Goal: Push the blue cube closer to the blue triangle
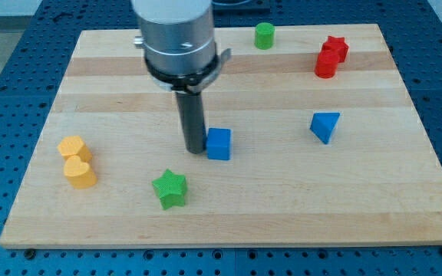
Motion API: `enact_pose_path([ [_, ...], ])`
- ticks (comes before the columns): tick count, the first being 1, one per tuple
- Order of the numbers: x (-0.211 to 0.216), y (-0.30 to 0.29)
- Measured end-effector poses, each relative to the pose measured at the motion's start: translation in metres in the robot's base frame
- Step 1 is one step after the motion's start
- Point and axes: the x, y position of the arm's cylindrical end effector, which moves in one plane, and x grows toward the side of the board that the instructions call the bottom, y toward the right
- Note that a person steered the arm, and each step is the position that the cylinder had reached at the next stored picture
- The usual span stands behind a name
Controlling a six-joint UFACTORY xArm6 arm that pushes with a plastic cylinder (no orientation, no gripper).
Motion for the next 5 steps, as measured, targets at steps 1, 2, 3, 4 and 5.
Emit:
enact_pose_path([
  [1,0.001,0.025],
  [2,0.007,0.043],
  [3,0.01,0.063],
  [4,0.008,0.089],
  [5,0.005,0.106],
])
